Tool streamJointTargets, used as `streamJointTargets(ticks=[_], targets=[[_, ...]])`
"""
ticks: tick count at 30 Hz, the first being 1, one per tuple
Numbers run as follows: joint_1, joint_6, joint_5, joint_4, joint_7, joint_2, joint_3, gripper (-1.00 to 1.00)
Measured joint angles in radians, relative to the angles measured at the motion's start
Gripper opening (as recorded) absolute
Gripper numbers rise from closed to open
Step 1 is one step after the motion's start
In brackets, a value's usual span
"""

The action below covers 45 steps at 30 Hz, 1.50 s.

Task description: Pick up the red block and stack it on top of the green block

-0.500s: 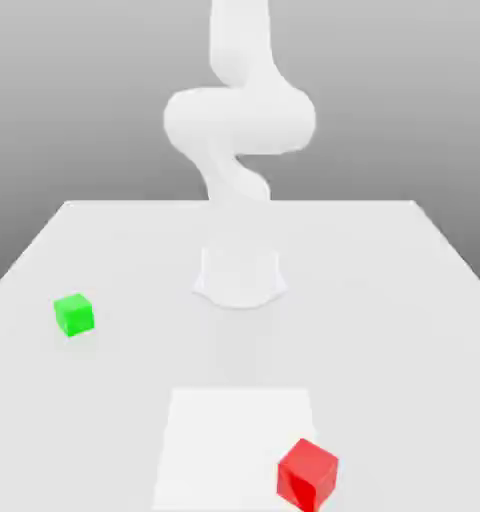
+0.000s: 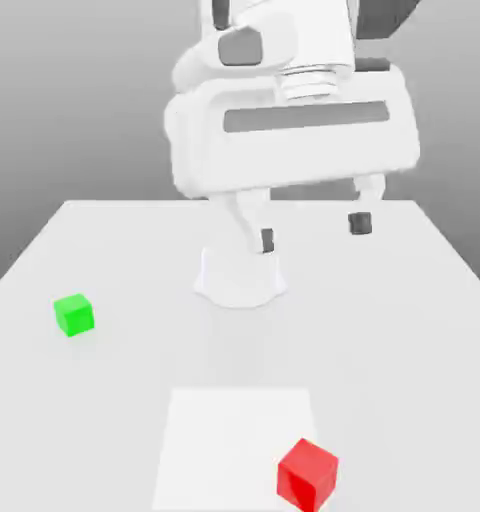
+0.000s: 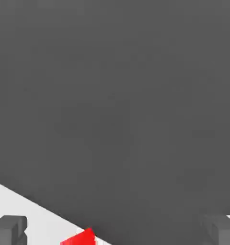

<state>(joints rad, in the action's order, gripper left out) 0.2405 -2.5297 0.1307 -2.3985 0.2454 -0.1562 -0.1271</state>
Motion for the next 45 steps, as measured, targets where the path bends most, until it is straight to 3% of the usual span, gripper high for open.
streamJointTargets(ticks=[11, 15, 16, 22, 28, 31, 45], targets=[[0.036, -0.162, -0.064, -0.057, -0.224, 0.384, 0.019, 0.00], [0.018, -0.278, -0.040, -0.038, -0.253, 0.528, 0.045, 0.00], [0.014, -0.295, -0.036, -0.035, -0.256, 0.548, 0.049, -1.00], [0.012, -0.301, -0.034, -0.034, -0.257, 0.558, 0.052, -1.00], [0.029, -0.160, -0.078, -0.063, -0.224, 0.387, 0.015, -1.00], [-0.023, -0.114, -0.144, -0.106, -0.160, 0.289, -0.078, -1.00], [-0.567, -0.019, -0.445, -0.357, 0.148, -0.078, -0.332, -1.00]])
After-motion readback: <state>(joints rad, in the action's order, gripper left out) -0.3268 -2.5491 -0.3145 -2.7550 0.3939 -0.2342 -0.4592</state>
